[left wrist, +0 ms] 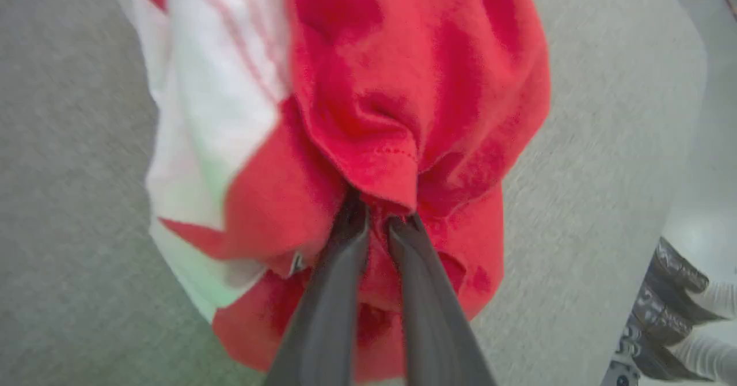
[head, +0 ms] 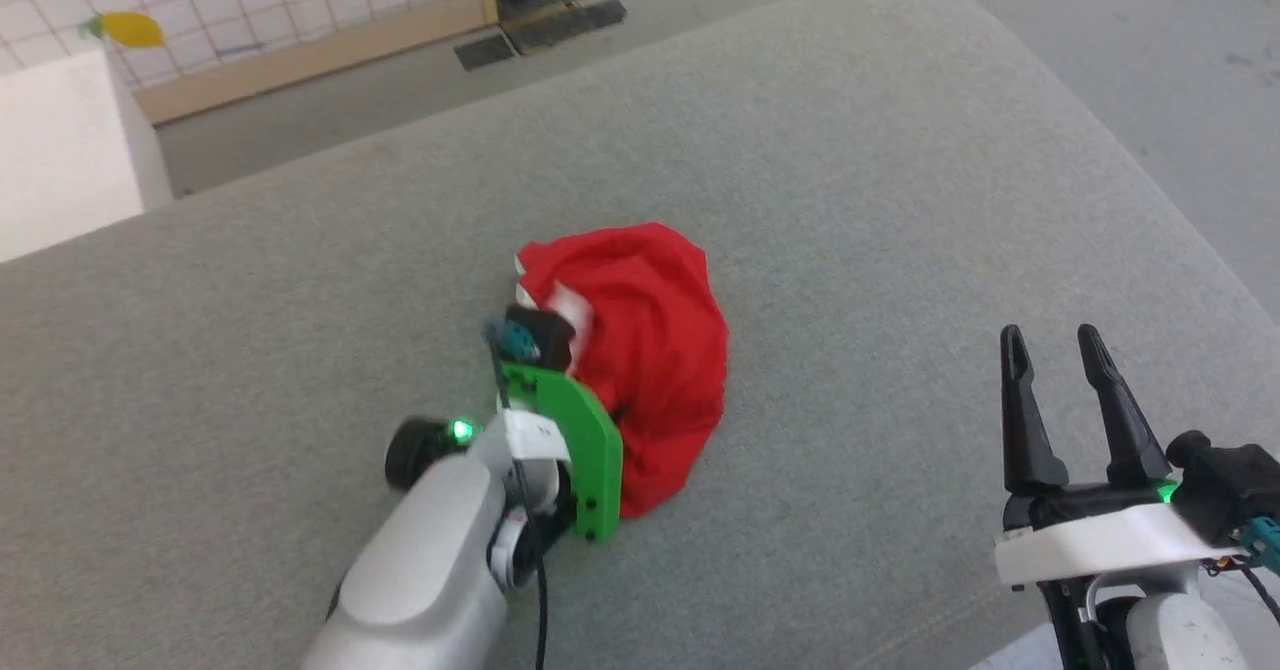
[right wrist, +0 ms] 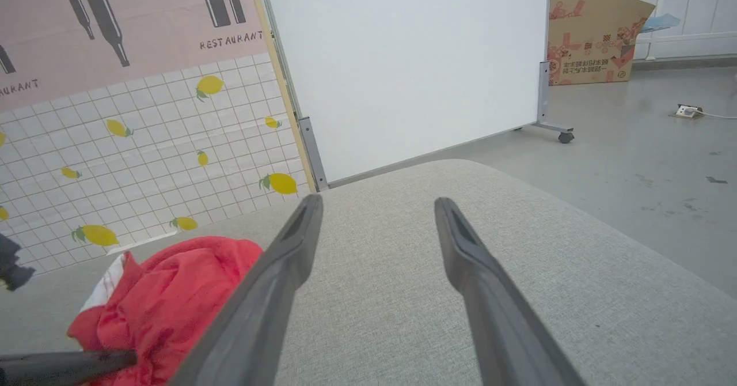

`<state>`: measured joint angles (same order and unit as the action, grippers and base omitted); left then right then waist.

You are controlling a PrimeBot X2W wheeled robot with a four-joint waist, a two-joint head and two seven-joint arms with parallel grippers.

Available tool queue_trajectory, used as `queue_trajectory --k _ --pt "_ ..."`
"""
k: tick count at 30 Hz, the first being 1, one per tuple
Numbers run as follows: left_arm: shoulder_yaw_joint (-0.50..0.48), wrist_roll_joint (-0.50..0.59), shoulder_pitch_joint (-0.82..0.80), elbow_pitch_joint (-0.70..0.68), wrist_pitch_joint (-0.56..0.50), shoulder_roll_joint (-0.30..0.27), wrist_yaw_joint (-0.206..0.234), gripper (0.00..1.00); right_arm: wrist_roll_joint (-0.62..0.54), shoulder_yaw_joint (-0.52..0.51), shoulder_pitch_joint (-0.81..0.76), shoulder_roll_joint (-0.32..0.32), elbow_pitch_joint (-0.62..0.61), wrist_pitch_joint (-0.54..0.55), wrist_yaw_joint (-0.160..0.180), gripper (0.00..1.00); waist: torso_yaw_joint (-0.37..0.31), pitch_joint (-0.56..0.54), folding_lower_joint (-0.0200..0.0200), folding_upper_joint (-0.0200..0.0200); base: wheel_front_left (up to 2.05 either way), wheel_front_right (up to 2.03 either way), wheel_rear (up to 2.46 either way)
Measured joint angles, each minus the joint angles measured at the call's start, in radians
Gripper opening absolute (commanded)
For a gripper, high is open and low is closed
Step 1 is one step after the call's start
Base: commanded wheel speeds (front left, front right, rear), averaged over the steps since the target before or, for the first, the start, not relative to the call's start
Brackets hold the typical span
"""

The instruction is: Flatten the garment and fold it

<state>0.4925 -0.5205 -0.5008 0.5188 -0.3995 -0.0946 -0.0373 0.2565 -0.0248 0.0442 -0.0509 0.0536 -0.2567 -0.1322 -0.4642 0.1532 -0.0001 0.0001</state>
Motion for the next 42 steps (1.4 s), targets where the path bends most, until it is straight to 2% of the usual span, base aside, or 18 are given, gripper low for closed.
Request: queue_trajectory --k 6,7,8,9,12,17,20,25,27,31,35,36,42 --pt "0.034 -0.007 -0.004 0.015 -0.188 -0.01 0.021 0.0 0.011 -0.001 0.008 0.0 -0.002 0.0 0.0 1.0 -0.019 0.056 0.0 0.0 0.0 0.0 0.0" --pt "0.033 -0.009 -0.007 0.008 -0.2 -0.012 0.026 0.65 0.012 -0.001 0.008 0.0 -0.002 0.0 0.0 1.0 -0.019 0.062 0.0 0.0 0.0 0.0 0.0" --pt "0.032 -0.009 -0.008 -0.001 -0.204 -0.013 0.032 0.94 0.014 -0.001 0.009 0.0 -0.002 0.0 0.0 1.0 -0.016 0.067 0.0 0.0 0.0 0.0 0.0" --pt "0.035 -0.009 -0.006 -0.011 -0.203 -0.013 0.033 1.0 0.016 -0.003 0.009 0.0 -0.002 0.0 0.0 1.0 -0.011 0.07 0.0 0.0 0.0 0.0 0.0" --pt "0.029 -0.009 0.011 -0.044 -0.141 0.004 0.049 1.0 0.016 -0.006 0.012 0.0 -0.002 0.0 0.0 1.0 0.007 0.074 0.0 0.0 0.0 0.0 0.0" --pt "-0.044 0.009 0.025 -0.097 0.148 -0.006 0.091 1.0 0.008 -0.022 0.014 0.0 -0.009 0.0 0.0 1.0 0.055 0.067 0.0 0.0 0.0 0.0 0.0" --pt "-0.09 0.029 0.025 -0.134 0.353 -0.017 0.091 1.0 -0.007 -0.039 0.015 0.0 -0.014 0.0 0.0 1.0 0.094 0.058 0.0 0.0 0.0 0.0 0.0" --pt "-0.123 0.051 0.037 -0.17 0.602 -0.026 0.06 1.0 -0.029 -0.058 0.016 0.001 -0.023 0.0 0.0 1.0 0.163 0.038 0.0 0.0 0.0 0.0 0.0" --pt "-0.143 0.056 0.056 -0.184 0.641 -0.03 0.053 1.0 -0.039 -0.07 0.016 0.0 -0.026 0.0 0.0 1.0 0.196 0.028 0.0 0.0 0.0 0.0 0.0" --pt "-0.189 0.075 0.109 -0.228 0.653 -0.033 0.046 1.0 -0.057 -0.081 0.015 0.0 -0.03 0.0 0.0 1.0 0.256 0.007 0.0 0.0 0.0 0.0 0.0" --pt "-0.271 0.128 0.175 -0.309 0.657 -0.03 0.038 1.0 -0.081 -0.083 0.012 0.0 -0.032 0.0 0.0 1.0 0.321 -0.014 0.0 0.0 0.0 0.0 0.0" --pt "-0.326 0.159 0.234 -0.339 0.657 -0.025 0.038 1.0 -0.1 -0.085 0.005 0.001 -0.03 0.0 0.0 1.0 0.366 -0.03 0.0 0.0 0.0 0.0 0.0" --pt "-0.405 0.228 0.337 -0.378 0.657 -0.007 0.014 1.0 -0.13 -0.088 -0.008 0.001 -0.009 0.0 0.0 1.0 0.441 -0.067 0.0001 0.0 0.0 0.0 0.0"
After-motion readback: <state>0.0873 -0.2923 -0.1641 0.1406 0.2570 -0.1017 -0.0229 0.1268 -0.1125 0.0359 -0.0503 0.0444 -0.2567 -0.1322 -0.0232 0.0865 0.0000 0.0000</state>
